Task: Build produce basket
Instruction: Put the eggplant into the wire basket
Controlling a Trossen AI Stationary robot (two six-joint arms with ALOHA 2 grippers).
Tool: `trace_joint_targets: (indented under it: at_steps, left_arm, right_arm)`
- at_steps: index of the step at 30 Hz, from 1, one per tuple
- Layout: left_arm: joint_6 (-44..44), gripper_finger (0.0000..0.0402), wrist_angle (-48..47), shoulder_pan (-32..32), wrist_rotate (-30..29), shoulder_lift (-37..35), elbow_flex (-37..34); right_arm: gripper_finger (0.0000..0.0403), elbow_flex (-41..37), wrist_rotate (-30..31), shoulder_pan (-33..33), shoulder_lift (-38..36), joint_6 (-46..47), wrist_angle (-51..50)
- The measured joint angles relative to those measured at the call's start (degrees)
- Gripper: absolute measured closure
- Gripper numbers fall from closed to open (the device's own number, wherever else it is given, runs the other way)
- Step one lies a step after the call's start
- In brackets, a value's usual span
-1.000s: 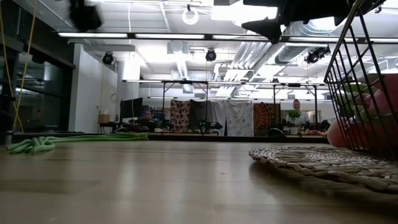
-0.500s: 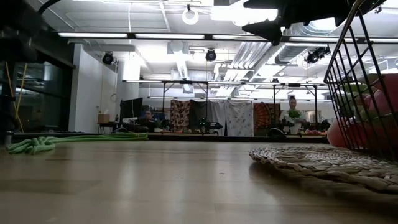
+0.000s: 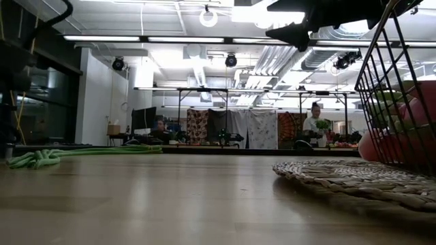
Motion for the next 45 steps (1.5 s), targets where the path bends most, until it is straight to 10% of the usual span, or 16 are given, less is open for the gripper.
trace_joint_targets:
  at_steps: [18, 32, 45]
  left_arm:
    - [1.61, 0.0171, 0.68, 0.16, 0.6, 10.47, 0.0]
    - [3.22, 0.0297, 0.41, 2.0, -2.22, 9.96, 0.0]
    - [7.49, 0.0283, -13.39, 11.6, -6.21, -6.98, 10.62]
  right_arm:
    - [0.0075, 0.0, 0.0, 0.0, 0.0, -0.02, -0.99]
    - [0.0075, 0.0, 0.0, 0.0, 0.0, 0.09, -1.17]
    - [0.0075, 0.0, 0.0, 0.0, 0.0, -0.03, -1.17]
